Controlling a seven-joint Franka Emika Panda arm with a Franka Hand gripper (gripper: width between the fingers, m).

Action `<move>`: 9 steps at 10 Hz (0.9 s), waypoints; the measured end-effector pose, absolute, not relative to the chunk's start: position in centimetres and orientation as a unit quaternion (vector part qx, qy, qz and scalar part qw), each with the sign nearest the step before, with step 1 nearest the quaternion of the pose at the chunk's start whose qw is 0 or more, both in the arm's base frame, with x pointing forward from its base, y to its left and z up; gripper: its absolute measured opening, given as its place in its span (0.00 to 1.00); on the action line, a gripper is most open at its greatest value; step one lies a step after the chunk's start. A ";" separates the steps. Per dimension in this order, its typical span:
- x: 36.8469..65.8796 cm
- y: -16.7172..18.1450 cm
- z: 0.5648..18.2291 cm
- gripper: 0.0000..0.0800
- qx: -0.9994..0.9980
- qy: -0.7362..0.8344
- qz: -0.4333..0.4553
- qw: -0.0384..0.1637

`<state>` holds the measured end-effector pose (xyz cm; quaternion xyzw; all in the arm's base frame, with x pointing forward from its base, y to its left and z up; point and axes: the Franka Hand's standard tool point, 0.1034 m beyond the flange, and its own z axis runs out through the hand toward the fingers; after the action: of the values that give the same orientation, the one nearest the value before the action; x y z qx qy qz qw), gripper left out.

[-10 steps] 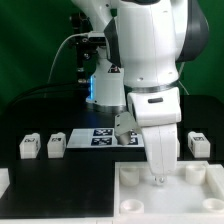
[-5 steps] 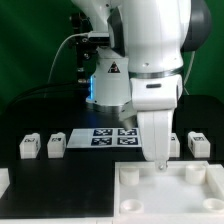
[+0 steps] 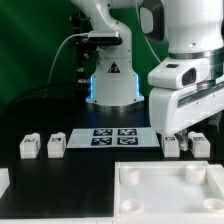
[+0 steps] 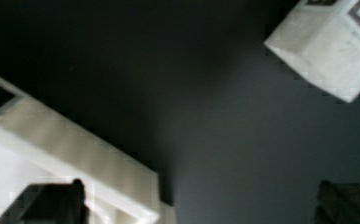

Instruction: Assemble one leg

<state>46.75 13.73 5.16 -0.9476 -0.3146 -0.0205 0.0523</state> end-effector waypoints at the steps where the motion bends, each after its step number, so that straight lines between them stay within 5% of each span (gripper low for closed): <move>1: 46.6 13.7 5.1 0.81 -0.969 -0.239 -0.016 0.057; 5: 45.3 16.1 4.5 0.81 -0.997 0.030 0.015 0.076; 9: 44.0 16.4 4.4 0.81 -0.994 0.007 0.086 0.068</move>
Offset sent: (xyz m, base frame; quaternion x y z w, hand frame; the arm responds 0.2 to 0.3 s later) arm -0.0263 0.0138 -0.0192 0.0226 -0.0541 0.5229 0.8504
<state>44.04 16.43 4.37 -0.9939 0.0070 0.0865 0.0684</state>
